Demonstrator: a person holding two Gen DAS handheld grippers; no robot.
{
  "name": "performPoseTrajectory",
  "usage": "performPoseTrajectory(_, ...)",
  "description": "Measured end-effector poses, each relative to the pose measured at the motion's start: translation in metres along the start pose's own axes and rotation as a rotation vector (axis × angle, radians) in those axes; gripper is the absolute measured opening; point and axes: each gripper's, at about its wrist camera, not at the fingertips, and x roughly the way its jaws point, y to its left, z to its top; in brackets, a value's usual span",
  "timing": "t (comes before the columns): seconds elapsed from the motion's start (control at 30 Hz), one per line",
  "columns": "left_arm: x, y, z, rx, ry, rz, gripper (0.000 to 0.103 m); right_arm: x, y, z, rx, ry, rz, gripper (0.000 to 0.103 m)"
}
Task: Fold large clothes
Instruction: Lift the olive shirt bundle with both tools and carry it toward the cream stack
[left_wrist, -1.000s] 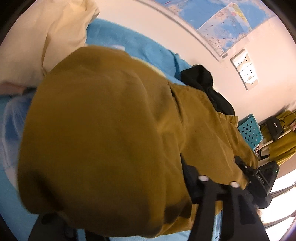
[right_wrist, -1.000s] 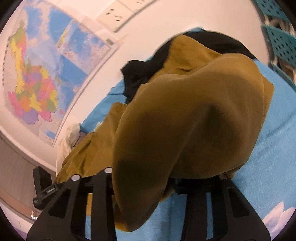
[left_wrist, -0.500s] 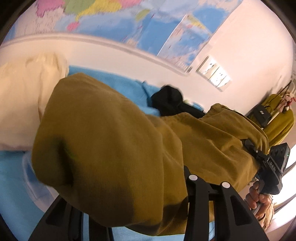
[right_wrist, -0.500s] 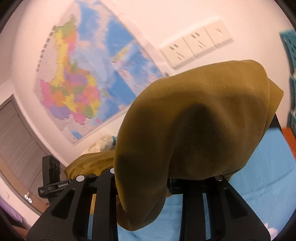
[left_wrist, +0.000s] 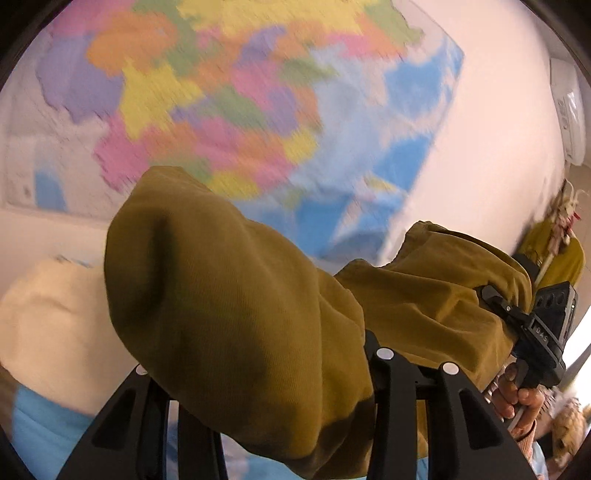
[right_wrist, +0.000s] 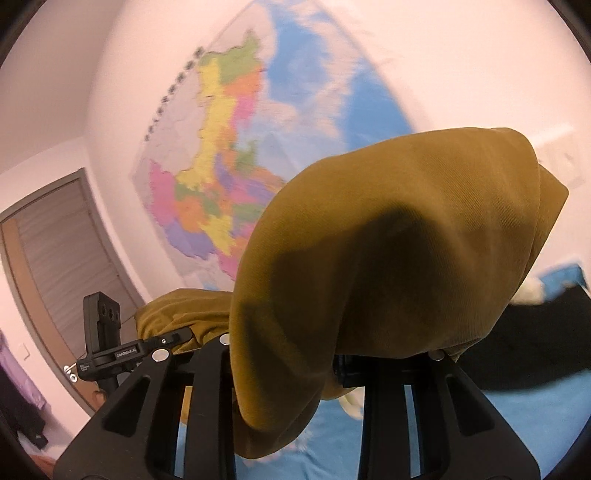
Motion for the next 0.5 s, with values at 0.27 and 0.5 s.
performPoseTrajectory(0.27, -0.036, 0.078, 0.049, -0.024, -0.135, 0.198, 0.039, 0.115, 0.058, 0.012, -0.067, 0.028, 0.127, 0.028)
performPoseTrajectory(0.5, -0.043, 0.167, 0.079, -0.096, -0.191, 0.358, 0.039, 0.207, 0.103, -0.004, -0.087, 0.063, 0.209, 0.028)
